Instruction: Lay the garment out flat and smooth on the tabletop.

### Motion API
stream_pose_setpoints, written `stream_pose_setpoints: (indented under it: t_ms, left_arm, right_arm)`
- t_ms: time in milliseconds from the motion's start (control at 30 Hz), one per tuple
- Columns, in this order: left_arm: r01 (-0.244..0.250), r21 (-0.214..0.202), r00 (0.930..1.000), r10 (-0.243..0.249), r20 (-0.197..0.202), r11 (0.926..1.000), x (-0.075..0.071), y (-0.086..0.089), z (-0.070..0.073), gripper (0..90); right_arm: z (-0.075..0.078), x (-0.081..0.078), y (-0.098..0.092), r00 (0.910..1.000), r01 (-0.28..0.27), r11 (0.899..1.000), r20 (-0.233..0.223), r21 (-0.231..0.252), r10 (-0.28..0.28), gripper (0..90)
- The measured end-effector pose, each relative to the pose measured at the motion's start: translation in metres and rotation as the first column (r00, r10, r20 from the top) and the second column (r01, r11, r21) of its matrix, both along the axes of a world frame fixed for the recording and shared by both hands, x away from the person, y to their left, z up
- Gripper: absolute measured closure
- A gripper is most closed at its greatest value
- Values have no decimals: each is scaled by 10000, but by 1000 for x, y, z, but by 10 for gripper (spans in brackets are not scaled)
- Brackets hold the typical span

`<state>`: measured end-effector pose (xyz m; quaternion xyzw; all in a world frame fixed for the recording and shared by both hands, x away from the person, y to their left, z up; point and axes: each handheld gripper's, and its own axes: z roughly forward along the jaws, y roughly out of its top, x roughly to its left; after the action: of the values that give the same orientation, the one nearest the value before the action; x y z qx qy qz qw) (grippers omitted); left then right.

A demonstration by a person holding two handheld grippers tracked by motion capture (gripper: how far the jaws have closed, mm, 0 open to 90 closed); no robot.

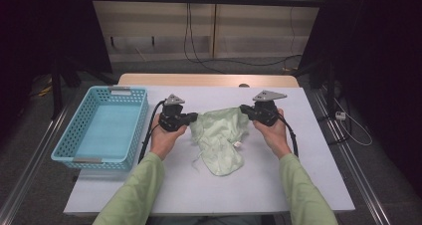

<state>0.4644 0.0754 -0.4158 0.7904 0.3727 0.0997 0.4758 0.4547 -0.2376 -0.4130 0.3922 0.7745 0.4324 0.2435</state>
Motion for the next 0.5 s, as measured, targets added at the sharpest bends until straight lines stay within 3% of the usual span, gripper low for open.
stream_pose_setpoints:
  t_ms: [200, 367, 467, 500]
  left_arm:
    - [-33, 71, 10000, 33, -55, 10000, 5, -4, -2, 894]
    - [-210, 171, 9996, 213, -170, 9996, 13, -4, -4, 893]
    - [-452, 301, 9984, 462, -317, 9985, 17, -3, -8, 867]
    - [-662, 403, 9970, 677, -367, 9970, 17, -2, -10, 801]
  right_arm:
    - [-9, 14, 3, 9996, 169, 9996, -221, -221, -174, 895]
    - [-16, 24, 4, 9988, 322, 9994, -367, -98, -325, 888]
    - [-17, 27, 6, 9984, 433, 9990, -364, -88, -436, 783]
    - [-18, 27, 6, 9978, 554, 9984, -351, -82, -556, 745]
